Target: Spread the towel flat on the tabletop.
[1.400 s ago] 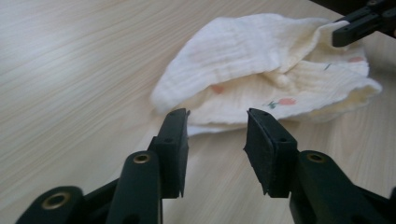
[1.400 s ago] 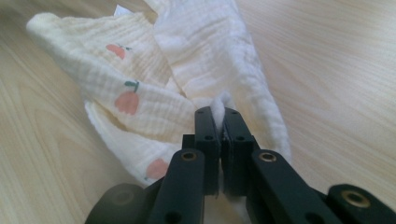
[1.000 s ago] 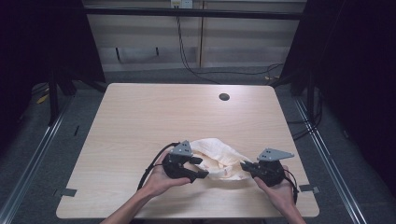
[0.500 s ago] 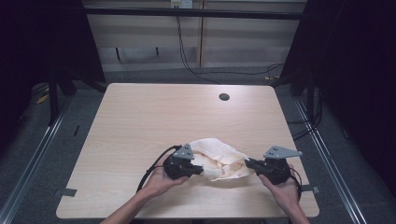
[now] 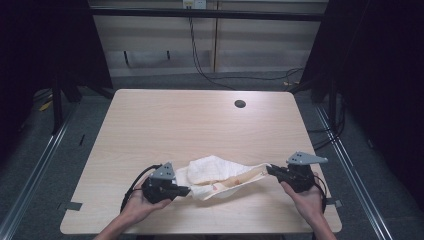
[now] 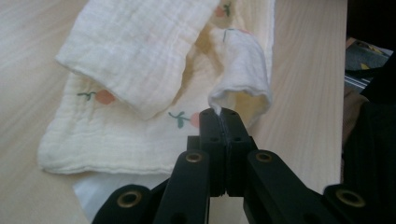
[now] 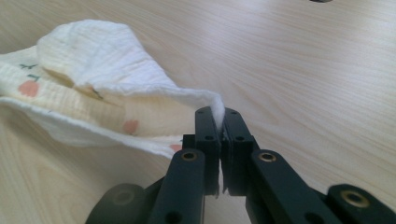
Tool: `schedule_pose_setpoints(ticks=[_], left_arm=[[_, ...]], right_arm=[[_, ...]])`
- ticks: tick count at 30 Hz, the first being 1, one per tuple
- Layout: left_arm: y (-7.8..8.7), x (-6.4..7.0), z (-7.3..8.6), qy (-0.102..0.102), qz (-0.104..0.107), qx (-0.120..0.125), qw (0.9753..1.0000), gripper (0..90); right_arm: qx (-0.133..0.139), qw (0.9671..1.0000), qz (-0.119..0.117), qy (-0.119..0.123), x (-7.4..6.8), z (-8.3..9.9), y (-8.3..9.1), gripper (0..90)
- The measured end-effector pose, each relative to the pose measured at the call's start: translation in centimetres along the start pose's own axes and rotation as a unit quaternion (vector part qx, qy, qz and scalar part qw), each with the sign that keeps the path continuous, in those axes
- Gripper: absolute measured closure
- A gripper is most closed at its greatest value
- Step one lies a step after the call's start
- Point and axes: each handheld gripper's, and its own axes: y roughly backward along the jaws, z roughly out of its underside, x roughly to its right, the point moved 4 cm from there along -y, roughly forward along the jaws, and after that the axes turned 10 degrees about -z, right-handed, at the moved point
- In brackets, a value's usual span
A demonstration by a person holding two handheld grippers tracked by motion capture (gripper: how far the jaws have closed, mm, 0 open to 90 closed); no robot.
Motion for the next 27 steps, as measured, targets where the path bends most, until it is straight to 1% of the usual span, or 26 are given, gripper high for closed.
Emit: schedule_pose_setpoints(ticks=[2,3,4,5,7,8,9,10,11,13,14,15,16,17,18,19,20,21,22,23,24,25,26,27], left_arm=[[0.0,0.3,0.4,-0.003,0.003,-0.003,1.0000,88.9],[-0.1,0.4,0.4,-0.002,0.009,0.001,1.0000,87.7],[0.0,0.3,0.3,0.001,0.006,0.002,1.0000,82.4],[0.1,0.1,0.2,0.003,-0.006,0.000,1.0000,74.0],[0.5,-0.3,-0.1,0.011,-0.008,0.007,0.9999,66.5],[0.9,-0.5,-0.3,0.019,-0.008,0.017,0.9996,63.8],[1.1,-0.7,-0.5,0.023,-0.006,0.023,0.9995,63.0],[1.4,-0.9,-0.8,0.020,-0.008,0.030,0.9993,63.4],[1.7,-1.0,-1.2,0.023,-0.013,0.038,0.9989,63.4],[1.9,-1.3,-2.1,0.027,0.002,0.056,0.9981,64.5],[1.8,-1.4,-2.5,0.025,0.007,0.059,0.9979,64.9],[1.5,-1.5,-2.8,0.015,0.003,0.060,0.9981,70.6],[0.9,-1.6,-3.0,0.001,-0.003,0.053,0.9986,70.6],[0.2,-1.9,-3.0,-0.009,-0.005,0.040,0.9991,72.6],[-0.6,-2.1,-3.0,-0.009,-0.007,0.032,0.9994,74.2],[-1.3,-2.3,-2.9,-0.011,-0.002,0.020,0.9997,75.0],[-2.1,-2.5,-2.8,-0.015,-0.009,0.012,0.9998,73.9],[-2.5,-2.7,-2.8,-0.013,-0.006,0.008,0.9999,73.5],[-3.1,-2.9,-2.7,-0.012,0.003,0.001,0.9999,73.8],[-3.4,-3.0,-2.7,-0.010,0.000,-0.004,0.9999,73.7],[-3.8,-3.1,-2.6,-0.009,0.002,-0.011,0.9999,73.5],[-4.0,-3.4,-2.5,-0.018,-0.011,-0.018,0.9996,73.5],[-4.2,-3.6,-2.4,-0.015,-0.018,-0.015,0.9996,72.2],[-4.3,-3.8,-2.4,-0.002,-0.009,-0.013,0.9999,72.2]], right_arm=[[-0.005,1.0000,-0.001,0.001,0.1,0.0,-0.5,86.7],[-0.007,1.0000,-0.002,0.000,0.1,0.1,-0.8,86.7],[-0.010,0.9999,-0.002,0.001,0.1,0.2,-1.0,86.6],[-0.012,0.9999,-0.004,0.001,0.0,0.3,-1.1,86.6],[-0.014,0.9999,-0.005,0.003,-0.1,0.5,-1.1,86.6],[-0.014,0.9999,-0.005,0.004,-0.1,0.5,-1.1,86.5],[-0.012,0.9999,-0.006,0.004,-0.1,0.5,-1.0,86.5],[-0.012,0.9999,-0.006,0.004,-0.1,0.6,-1.0,86.5],[-0.011,0.9999,-0.007,0.003,-0.1,0.6,-1.0,86.4],[-0.013,0.9998,-0.008,0.008,-0.1,0.6,-1.1,86.5],[-0.014,0.9998,-0.007,0.008,-0.1,0.5,-1.1,86.5],[-0.014,0.9998,-0.008,0.008,-0.2,0.5,-1.2,86.5],[-0.014,0.9998,-0.008,0.008,-0.2,0.5,-1.2,86.5],[-0.014,0.9998,-0.008,0.007,-0.2,0.4,-1.3,86.5],[-0.013,0.9998,-0.008,0.009,-0.2,0.4,-1.3,86.5],[-0.014,0.9998,-0.009,0.008,-0.2,0.4,-1.4,86.4],[-0.014,0.9998,-0.010,0.008,-0.3,0.4,-1.4,86.2],[-0.015,0.9998,-0.011,0.007,-0.3,0.5,-1.4,86.0],[-0.016,0.9998,-0.011,0.007,-0.3,0.5,-1.5,85.5],[-0.018,0.9998,-0.008,0.007,-0.2,0.5,-1.5,85.0],[-0.018,0.9998,-0.008,0.006,-0.1,0.5,-1.5,85.0],[-0.018,0.9998,-0.009,0.004,-0.1,0.6,-1.5,85.0],[-0.020,0.9997,-0.011,0.004,-0.1,0.6,-1.6,84.9],[-0.020,0.9997,-0.011,0.004,-0.1,0.6,-1.6,84.9]])
